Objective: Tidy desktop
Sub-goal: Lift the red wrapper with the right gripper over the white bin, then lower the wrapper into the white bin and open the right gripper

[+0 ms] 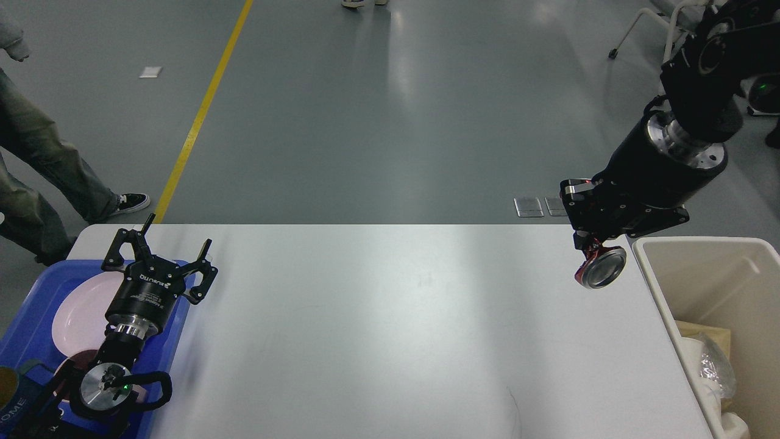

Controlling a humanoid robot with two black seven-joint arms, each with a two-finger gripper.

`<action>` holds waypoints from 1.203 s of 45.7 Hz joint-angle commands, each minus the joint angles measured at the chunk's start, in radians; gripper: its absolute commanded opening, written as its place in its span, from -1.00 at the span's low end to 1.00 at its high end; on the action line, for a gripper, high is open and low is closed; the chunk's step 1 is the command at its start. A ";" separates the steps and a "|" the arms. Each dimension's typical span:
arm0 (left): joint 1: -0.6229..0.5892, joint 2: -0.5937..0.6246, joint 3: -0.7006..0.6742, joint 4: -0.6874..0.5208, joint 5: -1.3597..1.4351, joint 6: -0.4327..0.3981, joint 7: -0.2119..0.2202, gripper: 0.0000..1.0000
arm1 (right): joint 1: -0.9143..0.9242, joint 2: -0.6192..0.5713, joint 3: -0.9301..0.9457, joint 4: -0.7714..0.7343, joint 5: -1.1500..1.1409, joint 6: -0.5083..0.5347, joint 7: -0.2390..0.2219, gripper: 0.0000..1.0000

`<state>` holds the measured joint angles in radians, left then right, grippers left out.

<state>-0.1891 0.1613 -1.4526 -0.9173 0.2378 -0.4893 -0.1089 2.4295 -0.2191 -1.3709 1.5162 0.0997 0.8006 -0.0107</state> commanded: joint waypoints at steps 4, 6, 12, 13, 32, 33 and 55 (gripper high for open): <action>0.000 0.000 0.000 0.000 0.000 0.000 0.000 0.93 | -0.033 -0.101 -0.048 -0.057 -0.018 -0.001 -0.002 -1.00; 0.000 0.000 0.000 0.000 0.000 0.000 0.000 0.93 | -0.050 -0.124 -0.062 -0.077 -0.020 -0.001 -0.003 -1.00; 0.000 0.000 0.000 0.000 0.000 0.000 0.000 0.93 | -0.145 -0.189 -0.083 -0.178 -0.067 -0.001 -0.005 -1.00; 0.000 0.000 0.000 0.000 0.000 0.000 0.000 0.93 | -0.164 -0.200 -0.085 -0.200 -0.074 -0.001 -0.003 -1.00; 0.000 0.000 0.000 0.000 0.000 0.000 0.000 0.93 | -0.690 -0.382 0.027 -0.773 -0.087 -0.004 -0.002 -1.00; 0.000 0.000 0.000 0.000 0.000 0.000 0.000 0.93 | -0.723 -0.384 0.045 -0.800 -0.087 -0.006 -0.002 -1.00; 0.000 0.003 0.000 0.000 0.000 0.000 0.000 0.93 | -1.450 -0.342 0.229 -1.157 -0.063 -0.575 -0.005 -1.00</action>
<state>-0.1886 0.1613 -1.4526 -0.9173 0.2378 -0.4893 -0.1089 1.1505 -0.5972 -1.2080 0.4503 0.0341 0.3475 -0.0138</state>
